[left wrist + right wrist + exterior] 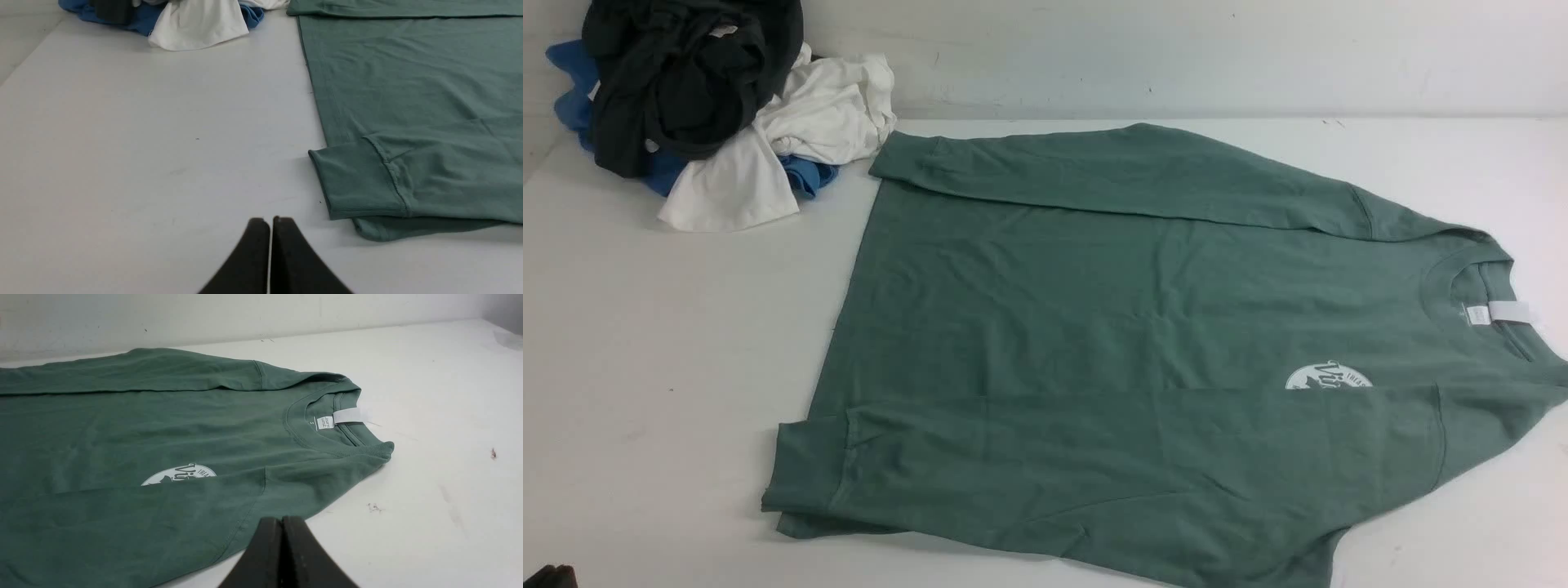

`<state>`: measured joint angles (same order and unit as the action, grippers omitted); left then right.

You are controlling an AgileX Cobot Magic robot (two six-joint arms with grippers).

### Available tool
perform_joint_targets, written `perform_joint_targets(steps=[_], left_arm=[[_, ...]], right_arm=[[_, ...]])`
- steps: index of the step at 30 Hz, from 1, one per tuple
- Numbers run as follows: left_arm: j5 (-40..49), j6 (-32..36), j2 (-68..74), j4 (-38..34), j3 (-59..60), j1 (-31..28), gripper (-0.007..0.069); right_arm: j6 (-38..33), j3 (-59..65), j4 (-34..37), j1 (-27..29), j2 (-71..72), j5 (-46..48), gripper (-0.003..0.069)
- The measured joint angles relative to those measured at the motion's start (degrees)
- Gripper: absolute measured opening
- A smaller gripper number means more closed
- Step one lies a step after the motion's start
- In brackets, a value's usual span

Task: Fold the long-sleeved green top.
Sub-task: Use the left arm to clamp the cuff closest to it

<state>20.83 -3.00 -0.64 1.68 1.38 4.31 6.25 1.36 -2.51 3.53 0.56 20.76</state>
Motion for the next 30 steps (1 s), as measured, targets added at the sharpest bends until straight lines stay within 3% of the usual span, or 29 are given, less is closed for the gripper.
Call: perform_joint_targets(steps=[30], left_arm=[[0.0, 0.0, 0.0, 0.9, 0.0, 0.0, -0.0007]], right_arm=[[0.0, 0.0, 0.0, 0.0, 0.0, 0.0, -0.0010]])
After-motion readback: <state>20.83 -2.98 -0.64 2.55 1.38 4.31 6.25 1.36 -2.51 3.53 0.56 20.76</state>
